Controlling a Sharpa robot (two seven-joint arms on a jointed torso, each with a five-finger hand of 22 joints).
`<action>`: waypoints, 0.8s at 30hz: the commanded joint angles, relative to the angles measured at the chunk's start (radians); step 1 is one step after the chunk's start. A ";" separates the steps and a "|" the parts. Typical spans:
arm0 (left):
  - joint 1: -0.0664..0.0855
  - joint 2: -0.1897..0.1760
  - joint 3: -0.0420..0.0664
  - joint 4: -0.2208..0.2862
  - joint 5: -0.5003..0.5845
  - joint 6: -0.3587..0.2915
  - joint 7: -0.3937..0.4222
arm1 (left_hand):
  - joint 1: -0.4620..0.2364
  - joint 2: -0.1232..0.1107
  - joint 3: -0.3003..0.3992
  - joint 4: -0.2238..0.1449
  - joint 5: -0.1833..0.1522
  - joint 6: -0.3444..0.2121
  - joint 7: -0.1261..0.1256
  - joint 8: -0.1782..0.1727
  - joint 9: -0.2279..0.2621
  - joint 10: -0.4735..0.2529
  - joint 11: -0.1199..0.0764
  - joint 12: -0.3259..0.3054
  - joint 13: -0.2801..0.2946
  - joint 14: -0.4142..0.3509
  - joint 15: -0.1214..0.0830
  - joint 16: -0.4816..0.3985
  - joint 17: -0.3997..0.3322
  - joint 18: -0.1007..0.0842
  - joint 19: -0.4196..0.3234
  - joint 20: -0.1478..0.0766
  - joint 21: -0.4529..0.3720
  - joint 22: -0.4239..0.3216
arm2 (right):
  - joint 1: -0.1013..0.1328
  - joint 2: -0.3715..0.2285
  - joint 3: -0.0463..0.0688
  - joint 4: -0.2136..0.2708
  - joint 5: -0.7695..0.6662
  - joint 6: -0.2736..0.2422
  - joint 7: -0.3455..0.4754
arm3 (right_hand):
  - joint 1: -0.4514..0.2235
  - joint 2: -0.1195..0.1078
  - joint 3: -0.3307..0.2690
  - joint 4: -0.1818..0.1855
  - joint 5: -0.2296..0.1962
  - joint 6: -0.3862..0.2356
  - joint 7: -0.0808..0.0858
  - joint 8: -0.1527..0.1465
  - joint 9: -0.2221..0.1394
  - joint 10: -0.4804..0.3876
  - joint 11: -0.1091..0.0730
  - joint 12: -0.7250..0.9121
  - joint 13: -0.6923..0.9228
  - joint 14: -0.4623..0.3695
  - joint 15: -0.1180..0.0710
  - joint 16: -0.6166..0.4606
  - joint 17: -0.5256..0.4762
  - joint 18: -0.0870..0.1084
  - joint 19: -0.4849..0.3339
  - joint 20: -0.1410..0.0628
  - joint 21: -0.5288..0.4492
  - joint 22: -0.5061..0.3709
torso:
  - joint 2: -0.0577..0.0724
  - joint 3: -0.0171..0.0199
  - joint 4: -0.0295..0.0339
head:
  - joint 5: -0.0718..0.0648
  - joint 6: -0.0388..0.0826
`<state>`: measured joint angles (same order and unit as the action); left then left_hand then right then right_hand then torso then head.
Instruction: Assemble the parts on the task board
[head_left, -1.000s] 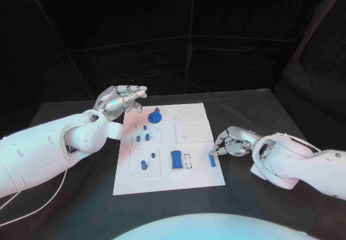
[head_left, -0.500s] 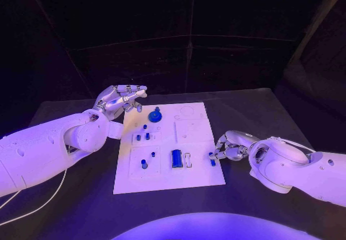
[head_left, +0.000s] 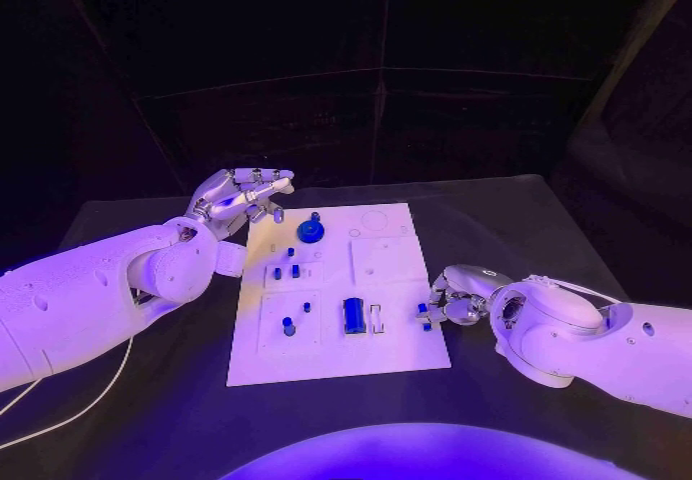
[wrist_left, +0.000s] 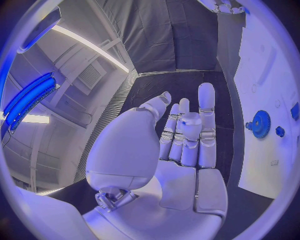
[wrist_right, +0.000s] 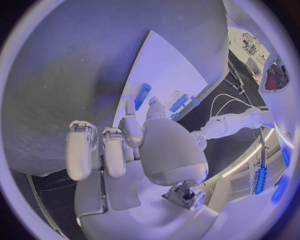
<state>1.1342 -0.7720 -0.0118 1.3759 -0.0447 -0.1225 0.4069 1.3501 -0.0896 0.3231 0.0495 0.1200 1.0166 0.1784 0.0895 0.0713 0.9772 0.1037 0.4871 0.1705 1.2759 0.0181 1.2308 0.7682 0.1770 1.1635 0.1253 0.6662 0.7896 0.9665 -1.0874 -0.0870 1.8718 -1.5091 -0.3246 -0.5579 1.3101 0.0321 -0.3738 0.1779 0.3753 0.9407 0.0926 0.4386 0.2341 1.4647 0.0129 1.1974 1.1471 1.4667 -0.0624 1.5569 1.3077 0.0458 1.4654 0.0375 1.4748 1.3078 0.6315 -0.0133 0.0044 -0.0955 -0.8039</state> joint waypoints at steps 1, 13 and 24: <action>0.001 0.000 0.001 0.002 0.003 0.012 0.004 | 0.001 0.008 -0.005 0.001 -0.003 -0.007 -0.002 0.006 0.002 -0.009 0.000 0.007 0.002 0.000 0.005 0.003 -0.002 0.006 0.004 0.000 -0.006 -0.001 | -0.004 0.010 -0.002 -0.005 -0.055 0.028 -0.020 | 0.013 -0.010 0.009 0.000 -0.009 0.004 -0.003 0.000 -0.001 0.093 -0.002 0.356 0.403 0.101 0.003 0.005 0.252 -0.012 0.054 0.007 0.004 0.113 | 0.000 0.0002 0.0013 | 0.002 -0.002; 0.001 0.000 0.001 0.002 0.003 0.011 0.003 | 0.000 0.009 -0.007 0.003 -0.002 -0.008 -0.002 0.007 0.002 -0.011 0.000 0.008 0.002 -0.001 0.005 0.002 -0.002 0.006 0.004 0.000 -0.008 -0.002 | -0.005 0.040 -0.002 -0.023 -0.172 0.093 -0.041 | 0.192 0.023 0.097 -0.111 -0.065 0.016 -0.006 -0.004 -0.002 0.095 -0.006 0.359 0.407 0.101 -0.001 0.005 0.251 -0.013 0.054 0.004 0.010 0.123 | 0.000 -0.0006 0.0016 | 0.004 -0.006; 0.001 -0.001 0.001 0.002 0.003 0.009 0.005 | 0.000 0.009 -0.007 0.003 -0.002 -0.009 -0.002 0.007 0.002 -0.011 0.000 0.009 0.002 -0.001 0.005 0.003 -0.001 0.006 0.004 0.000 -0.008 -0.002 | -0.005 0.060 -0.002 -0.032 -0.246 0.166 -0.053 | 0.207 0.031 0.131 -0.129 -0.065 0.016 0.002 -0.025 -0.013 0.092 0.000 0.355 0.403 0.101 0.004 0.005 0.252 -0.013 0.052 0.008 0.010 0.123 | -0.001 -0.0007 0.0033 | 0.008 -0.006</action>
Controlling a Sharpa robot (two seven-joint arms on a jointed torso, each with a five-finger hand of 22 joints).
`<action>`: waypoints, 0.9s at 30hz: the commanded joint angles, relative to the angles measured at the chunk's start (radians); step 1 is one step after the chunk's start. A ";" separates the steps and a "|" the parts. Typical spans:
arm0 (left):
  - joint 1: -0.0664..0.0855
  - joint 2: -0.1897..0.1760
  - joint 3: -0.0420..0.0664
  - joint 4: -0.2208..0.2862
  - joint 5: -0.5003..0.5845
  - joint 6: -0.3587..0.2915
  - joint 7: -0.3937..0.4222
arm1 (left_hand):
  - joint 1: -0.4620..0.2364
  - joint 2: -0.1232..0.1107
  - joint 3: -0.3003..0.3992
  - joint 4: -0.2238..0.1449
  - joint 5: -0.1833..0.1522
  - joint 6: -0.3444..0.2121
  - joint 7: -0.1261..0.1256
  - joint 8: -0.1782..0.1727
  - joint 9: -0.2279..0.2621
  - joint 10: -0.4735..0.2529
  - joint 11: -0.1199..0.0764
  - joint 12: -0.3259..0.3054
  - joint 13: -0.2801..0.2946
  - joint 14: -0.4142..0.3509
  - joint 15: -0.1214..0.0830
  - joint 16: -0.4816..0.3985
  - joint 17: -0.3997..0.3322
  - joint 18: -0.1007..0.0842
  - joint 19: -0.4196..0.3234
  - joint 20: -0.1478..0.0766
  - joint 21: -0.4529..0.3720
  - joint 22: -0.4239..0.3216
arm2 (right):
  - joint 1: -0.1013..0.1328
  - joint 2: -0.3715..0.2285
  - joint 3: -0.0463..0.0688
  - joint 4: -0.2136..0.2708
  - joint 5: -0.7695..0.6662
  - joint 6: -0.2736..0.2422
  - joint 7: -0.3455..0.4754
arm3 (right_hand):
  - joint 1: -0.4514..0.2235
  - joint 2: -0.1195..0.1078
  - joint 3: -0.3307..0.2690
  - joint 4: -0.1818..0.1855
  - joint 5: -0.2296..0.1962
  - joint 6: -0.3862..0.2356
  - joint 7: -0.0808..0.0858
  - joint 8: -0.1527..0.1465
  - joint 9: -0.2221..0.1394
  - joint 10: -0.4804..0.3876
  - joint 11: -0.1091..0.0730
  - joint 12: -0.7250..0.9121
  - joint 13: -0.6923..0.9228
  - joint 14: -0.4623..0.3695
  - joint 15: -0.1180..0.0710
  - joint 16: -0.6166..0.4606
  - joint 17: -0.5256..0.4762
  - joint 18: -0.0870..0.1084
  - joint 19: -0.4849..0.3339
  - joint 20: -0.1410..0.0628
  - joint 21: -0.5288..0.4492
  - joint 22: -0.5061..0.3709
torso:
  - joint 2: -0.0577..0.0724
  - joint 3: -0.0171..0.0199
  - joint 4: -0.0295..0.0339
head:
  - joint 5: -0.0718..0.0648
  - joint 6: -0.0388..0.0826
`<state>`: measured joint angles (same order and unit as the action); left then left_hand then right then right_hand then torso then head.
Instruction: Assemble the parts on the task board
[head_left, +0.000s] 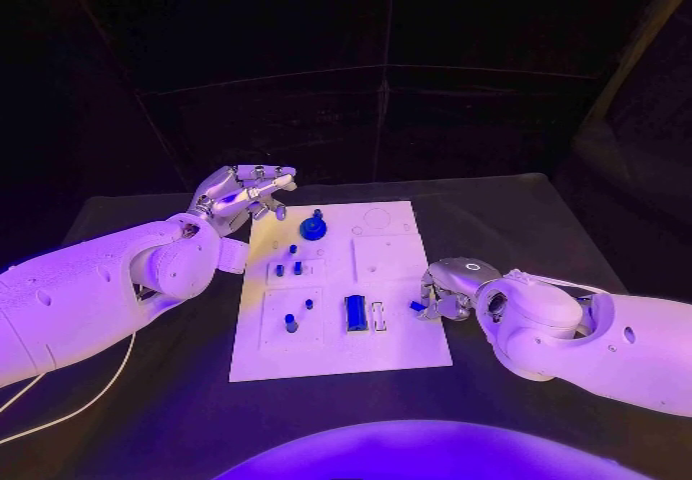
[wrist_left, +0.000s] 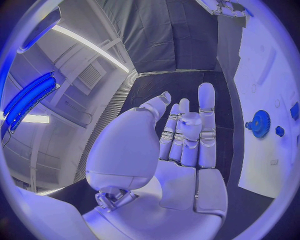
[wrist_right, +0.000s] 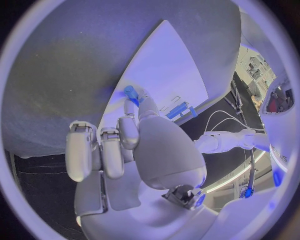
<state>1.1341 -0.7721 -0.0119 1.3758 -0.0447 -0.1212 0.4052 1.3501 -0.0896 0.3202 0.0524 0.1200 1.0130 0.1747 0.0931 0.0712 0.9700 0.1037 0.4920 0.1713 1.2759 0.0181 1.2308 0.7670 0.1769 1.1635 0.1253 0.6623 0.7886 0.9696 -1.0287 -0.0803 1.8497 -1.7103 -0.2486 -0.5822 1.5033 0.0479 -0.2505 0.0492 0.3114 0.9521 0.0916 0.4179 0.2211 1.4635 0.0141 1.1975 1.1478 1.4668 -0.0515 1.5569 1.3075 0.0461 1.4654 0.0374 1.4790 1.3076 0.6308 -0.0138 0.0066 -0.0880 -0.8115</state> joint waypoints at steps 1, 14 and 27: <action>0.001 -0.001 0.001 0.002 0.003 0.008 0.007 | 0.000 0.009 -0.004 0.000 -0.002 -0.005 0.002 0.003 0.002 -0.004 0.000 0.004 0.001 -0.001 0.005 0.003 0.000 0.006 0.004 0.000 -0.004 -0.001 | -0.008 0.001 -0.009 -0.009 -0.047 0.089 -0.030 | 0.007 0.015 0.011 0.002 0.009 0.006 0.003 -0.007 -0.002 0.093 -0.001 0.355 0.403 0.101 -0.006 0.005 0.252 -0.013 0.052 0.009 0.006 0.124 | 0.000 -0.0003 0.0003 | 0.001 0.002; 0.001 0.000 0.001 0.002 0.003 0.016 0.007 | -0.011 0.011 -0.013 0.011 -0.003 -0.008 0.003 0.007 0.002 -0.009 0.001 0.010 0.002 -0.002 0.006 0.004 0.000 0.006 0.005 0.001 -0.007 -0.004 | -0.008 -0.026 -0.008 0.038 0.096 -0.062 -0.050 | -0.071 0.019 0.077 0.060 0.228 0.042 -0.011 -0.040 -0.018 0.107 -0.013 0.373 0.423 0.101 -0.015 0.006 0.253 -0.014 0.053 0.004 0.010 0.129 | 0.001 -0.0017 0.0004 | 0.005 0.003; 0.001 -0.002 0.001 0.004 0.003 0.017 0.008 | -0.011 0.011 -0.013 0.011 -0.003 -0.008 0.003 0.007 0.002 -0.009 0.001 0.010 0.002 -0.002 0.006 0.004 0.000 0.006 0.005 0.001 -0.007 -0.004 | -0.007 -0.011 -0.007 0.084 0.283 -0.277 -0.056 | -0.091 -0.002 0.116 0.074 0.258 0.058 -0.014 -0.052 -0.020 0.107 -0.016 0.373 0.423 0.102 -0.018 0.006 0.253 -0.014 0.053 0.000 0.011 0.130 | 0.001 -0.0010 -0.0011 | 0.019 0.000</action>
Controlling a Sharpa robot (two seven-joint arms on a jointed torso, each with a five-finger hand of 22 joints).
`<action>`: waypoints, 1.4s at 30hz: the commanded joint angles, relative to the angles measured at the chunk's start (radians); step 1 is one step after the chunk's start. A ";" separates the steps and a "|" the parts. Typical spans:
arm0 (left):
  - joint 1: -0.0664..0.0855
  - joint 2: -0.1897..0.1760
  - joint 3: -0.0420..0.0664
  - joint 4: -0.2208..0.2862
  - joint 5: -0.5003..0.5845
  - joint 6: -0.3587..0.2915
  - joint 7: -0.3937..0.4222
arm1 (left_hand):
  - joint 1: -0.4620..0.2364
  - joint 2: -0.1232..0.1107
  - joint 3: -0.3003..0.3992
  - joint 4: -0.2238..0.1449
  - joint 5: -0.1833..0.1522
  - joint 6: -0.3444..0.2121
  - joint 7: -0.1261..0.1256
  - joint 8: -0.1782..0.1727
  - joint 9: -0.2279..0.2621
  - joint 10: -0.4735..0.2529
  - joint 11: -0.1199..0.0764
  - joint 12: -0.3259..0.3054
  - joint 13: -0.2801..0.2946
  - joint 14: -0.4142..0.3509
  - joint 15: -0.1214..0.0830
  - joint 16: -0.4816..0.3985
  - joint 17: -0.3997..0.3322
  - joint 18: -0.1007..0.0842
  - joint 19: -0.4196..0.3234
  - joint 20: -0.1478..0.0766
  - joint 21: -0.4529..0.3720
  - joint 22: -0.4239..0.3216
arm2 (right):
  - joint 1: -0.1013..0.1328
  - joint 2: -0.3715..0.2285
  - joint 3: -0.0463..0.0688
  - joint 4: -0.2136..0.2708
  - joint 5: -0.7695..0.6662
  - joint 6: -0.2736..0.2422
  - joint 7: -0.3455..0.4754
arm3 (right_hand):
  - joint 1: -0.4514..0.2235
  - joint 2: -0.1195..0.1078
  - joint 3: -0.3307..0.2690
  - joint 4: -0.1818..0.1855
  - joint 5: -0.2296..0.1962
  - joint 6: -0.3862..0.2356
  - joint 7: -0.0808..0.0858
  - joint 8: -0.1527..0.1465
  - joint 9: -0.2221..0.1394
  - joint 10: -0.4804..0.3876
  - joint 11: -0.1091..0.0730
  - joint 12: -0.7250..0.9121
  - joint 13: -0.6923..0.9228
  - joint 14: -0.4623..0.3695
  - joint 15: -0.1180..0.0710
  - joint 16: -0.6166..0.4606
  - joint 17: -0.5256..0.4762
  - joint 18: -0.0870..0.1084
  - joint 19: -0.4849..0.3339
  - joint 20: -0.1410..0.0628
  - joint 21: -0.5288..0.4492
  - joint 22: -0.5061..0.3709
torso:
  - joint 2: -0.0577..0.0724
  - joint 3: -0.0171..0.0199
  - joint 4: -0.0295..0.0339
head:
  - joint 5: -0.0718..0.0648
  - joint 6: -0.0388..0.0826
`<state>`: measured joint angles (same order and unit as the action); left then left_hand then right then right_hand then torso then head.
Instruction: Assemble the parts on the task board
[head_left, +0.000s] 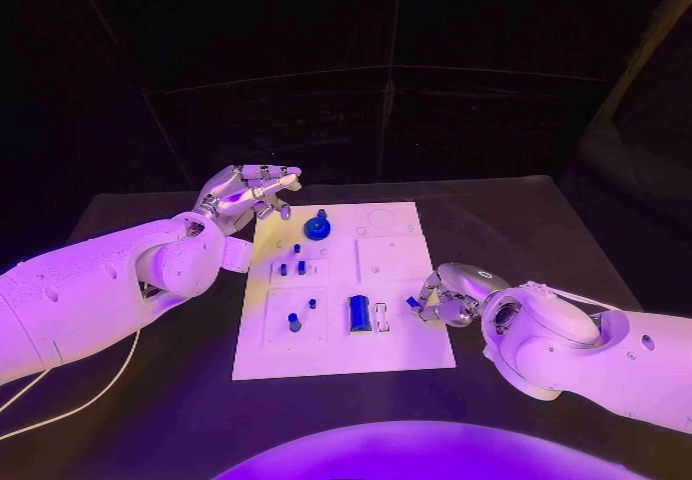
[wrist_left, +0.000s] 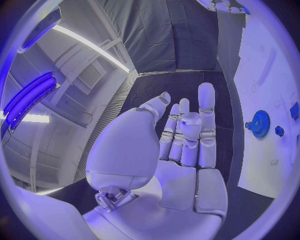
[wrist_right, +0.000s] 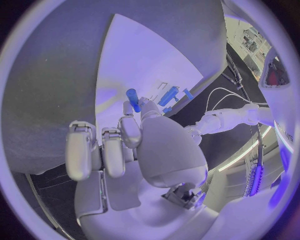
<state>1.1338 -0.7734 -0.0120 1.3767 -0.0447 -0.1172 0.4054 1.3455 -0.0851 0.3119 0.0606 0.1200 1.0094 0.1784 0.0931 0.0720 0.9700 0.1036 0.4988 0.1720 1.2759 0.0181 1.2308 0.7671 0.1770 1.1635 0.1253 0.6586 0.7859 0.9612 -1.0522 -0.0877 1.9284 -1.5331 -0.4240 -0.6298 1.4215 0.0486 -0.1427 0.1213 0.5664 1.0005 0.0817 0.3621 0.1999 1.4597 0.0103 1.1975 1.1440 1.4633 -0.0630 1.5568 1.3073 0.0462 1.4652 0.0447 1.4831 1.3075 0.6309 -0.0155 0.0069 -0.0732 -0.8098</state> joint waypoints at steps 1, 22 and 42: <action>0.001 -0.001 0.001 0.003 0.003 0.013 0.007 | -0.006 0.006 -0.005 0.003 -0.003 -0.005 -0.001 0.007 0.001 -0.009 0.001 0.004 0.001 -0.002 0.006 0.004 0.000 0.006 0.005 0.001 -0.003 -0.001 | 0.001 0.019 0.000 0.005 0.118 -0.105 -0.008 | -0.014 -0.007 0.012 0.005 -0.003 0.011 -0.005 0.003 0.001 0.111 -0.013 0.373 0.427 0.105 -0.007 0.006 0.253 -0.014 0.054 -0.007 0.007 0.131 | 0.001 0.0006 -0.0013 | 0.005 -0.002; 0.001 -0.001 0.001 0.006 0.003 0.018 0.006 | -0.006 0.007 -0.006 0.004 -0.003 -0.005 -0.001 0.008 0.001 -0.010 0.001 0.005 0.002 -0.001 0.006 0.005 0.000 0.006 0.005 0.001 -0.004 -0.001 | 0.001 0.130 0.000 -0.055 0.218 -0.066 -0.003 | -0.077 -0.048 0.032 0.048 -0.029 0.053 -0.018 0.005 0.016 0.111 -0.023 0.373 0.427 0.105 -0.014 0.006 0.253 -0.015 0.055 -0.012 0.008 0.133 | 0.001 0.0006 -0.0013 | 0.010 -0.006; 0.001 -0.001 0.001 0.007 0.003 0.025 0.003 | -0.006 0.007 -0.006 0.004 -0.002 -0.006 -0.001 0.008 0.001 -0.010 0.001 0.005 0.002 -0.001 0.006 0.005 0.001 0.006 0.005 0.001 -0.004 -0.002 | 0.001 0.163 0.001 -0.077 0.220 -0.048 -0.002 | -0.092 -0.055 0.029 0.059 -0.048 0.061 -0.021 0.007 0.024 0.111 -0.025 0.373 0.427 0.105 -0.016 0.006 0.253 -0.015 0.055 -0.014 0.008 0.135 | 0.002 0.0006 -0.0014 | 0.013 -0.008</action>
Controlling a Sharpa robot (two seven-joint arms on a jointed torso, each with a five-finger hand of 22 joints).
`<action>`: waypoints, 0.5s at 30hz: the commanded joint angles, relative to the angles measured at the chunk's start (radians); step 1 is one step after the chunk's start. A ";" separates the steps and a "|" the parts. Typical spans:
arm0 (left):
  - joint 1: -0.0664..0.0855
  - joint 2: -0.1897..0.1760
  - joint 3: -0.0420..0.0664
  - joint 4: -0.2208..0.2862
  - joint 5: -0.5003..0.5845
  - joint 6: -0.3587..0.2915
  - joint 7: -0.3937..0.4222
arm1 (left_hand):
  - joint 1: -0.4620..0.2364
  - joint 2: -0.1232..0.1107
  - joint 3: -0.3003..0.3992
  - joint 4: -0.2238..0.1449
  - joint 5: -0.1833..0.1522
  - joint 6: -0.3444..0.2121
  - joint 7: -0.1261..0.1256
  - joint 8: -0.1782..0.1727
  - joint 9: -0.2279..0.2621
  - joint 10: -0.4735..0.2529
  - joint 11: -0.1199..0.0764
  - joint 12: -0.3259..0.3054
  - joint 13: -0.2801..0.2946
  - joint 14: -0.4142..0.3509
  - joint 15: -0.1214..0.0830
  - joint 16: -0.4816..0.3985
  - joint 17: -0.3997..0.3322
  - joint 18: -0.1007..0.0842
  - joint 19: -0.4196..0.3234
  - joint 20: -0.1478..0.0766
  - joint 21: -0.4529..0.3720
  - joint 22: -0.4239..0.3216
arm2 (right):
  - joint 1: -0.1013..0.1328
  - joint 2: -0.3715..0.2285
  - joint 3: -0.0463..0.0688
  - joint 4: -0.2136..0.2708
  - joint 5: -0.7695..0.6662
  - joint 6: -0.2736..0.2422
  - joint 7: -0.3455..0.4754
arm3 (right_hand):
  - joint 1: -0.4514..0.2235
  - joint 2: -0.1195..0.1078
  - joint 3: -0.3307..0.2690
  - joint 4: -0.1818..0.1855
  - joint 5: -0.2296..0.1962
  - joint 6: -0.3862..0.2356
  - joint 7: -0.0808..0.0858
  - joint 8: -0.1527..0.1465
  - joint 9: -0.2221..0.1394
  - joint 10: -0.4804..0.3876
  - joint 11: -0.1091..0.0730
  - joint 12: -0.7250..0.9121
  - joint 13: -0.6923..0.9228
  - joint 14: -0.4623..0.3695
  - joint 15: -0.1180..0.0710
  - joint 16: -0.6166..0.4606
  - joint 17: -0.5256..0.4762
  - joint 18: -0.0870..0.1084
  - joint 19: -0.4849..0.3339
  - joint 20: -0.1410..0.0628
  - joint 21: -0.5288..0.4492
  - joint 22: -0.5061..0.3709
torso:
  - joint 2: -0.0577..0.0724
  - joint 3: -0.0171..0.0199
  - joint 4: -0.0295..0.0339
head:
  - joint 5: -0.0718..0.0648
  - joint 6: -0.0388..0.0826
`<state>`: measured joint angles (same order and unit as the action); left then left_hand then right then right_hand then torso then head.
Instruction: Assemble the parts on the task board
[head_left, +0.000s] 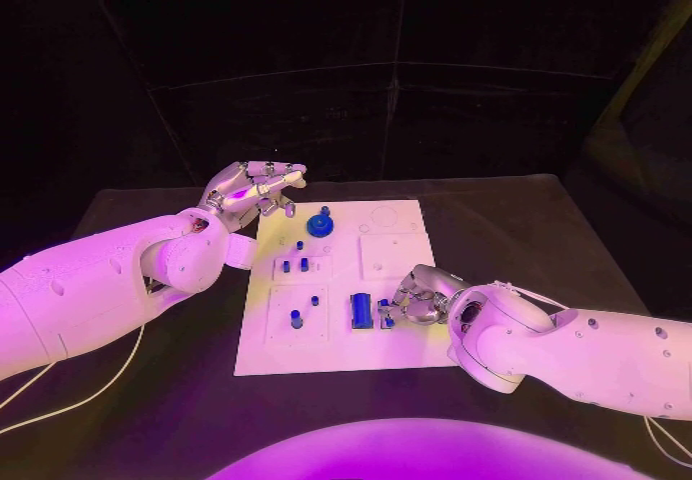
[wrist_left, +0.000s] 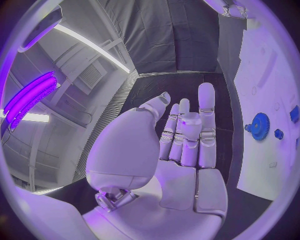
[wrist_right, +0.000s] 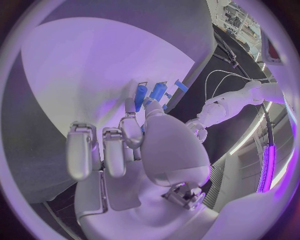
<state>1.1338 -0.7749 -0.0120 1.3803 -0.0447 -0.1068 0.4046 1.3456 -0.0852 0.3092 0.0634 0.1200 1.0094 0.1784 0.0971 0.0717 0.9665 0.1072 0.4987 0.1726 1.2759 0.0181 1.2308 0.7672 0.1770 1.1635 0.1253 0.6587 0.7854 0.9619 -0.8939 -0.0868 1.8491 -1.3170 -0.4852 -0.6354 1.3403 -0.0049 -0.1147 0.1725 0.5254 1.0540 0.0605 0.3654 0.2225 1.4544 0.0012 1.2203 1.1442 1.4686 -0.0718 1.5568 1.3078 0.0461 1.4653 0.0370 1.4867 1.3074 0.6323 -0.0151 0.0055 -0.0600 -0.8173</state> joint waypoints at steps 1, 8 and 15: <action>0.001 0.001 0.001 0.003 0.003 0.014 0.003 | -0.006 0.008 -0.004 0.002 -0.002 -0.006 -0.001 0.004 0.001 -0.008 -0.003 0.006 0.001 -0.001 0.006 0.005 0.001 0.006 0.005 0.001 -0.004 -0.001 | 0.000 0.005 0.000 0.002 0.004 0.014 0.004 | -0.013 -0.002 -0.001 0.010 -0.008 0.007 0.001 0.004 0.002 0.116 -0.016 0.351 0.427 0.100 -0.008 0.006 0.253 -0.015 0.055 -0.007 0.005 0.135 | 0.001 0.0001 0.0000 | 0.000 -0.001; 0.001 0.000 0.001 0.002 0.003 0.015 0.003 | -0.006 0.008 -0.004 0.002 -0.002 -0.006 -0.001 0.004 0.001 -0.008 -0.003 0.006 0.001 -0.001 0.006 0.005 0.001 0.006 0.005 0.001 -0.004 -0.001 | 0.000 0.008 0.000 0.001 0.004 0.019 0.005 | -0.053 -0.013 -0.025 0.036 -0.025 0.007 0.003 0.002 0.010 0.116 -0.014 0.350 0.426 0.100 -0.006 0.006 0.253 -0.015 0.054 -0.006 0.004 0.134 | 0.000 -0.0006 0.0004 | 0.001 -0.001; 0.001 0.000 0.001 0.002 0.003 0.015 0.002 | -0.006 0.008 -0.004 0.002 -0.002 -0.006 -0.001 0.004 0.001 -0.008 -0.003 0.006 0.001 -0.001 0.006 0.005 0.001 0.006 0.005 0.001 -0.004 -0.001 | 0.000 0.007 0.000 0.003 0.004 0.020 0.006 | -0.081 -0.012 -0.050 0.064 -0.082 0.006 0.004 0.002 0.019 0.115 -0.013 0.348 0.424 0.100 -0.005 0.005 0.253 -0.015 0.054 -0.004 0.003 0.133 | 0.000 -0.0003 -0.0001 | 0.002 -0.001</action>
<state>1.1338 -0.7749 -0.0120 1.3802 -0.0447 -0.1040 0.4036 1.3456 -0.0852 0.3092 0.0634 0.1200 1.0095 0.1784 0.0971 0.0716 0.9629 0.1035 0.4987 0.1724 1.2759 0.0181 1.2308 0.7673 0.1769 1.1635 0.1253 0.6587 0.7856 0.9614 -0.8879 -0.0875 1.8476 -1.3147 -0.4745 -0.6369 1.2680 -0.0159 -0.1636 0.2320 0.4518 1.0539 0.0605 0.3657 0.2406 1.4544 0.0012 1.2555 1.1456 1.4687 -0.0718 1.5568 1.3076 0.0461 1.4653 0.0370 1.4867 1.3074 0.6323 -0.0152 0.0054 -0.0586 -0.8182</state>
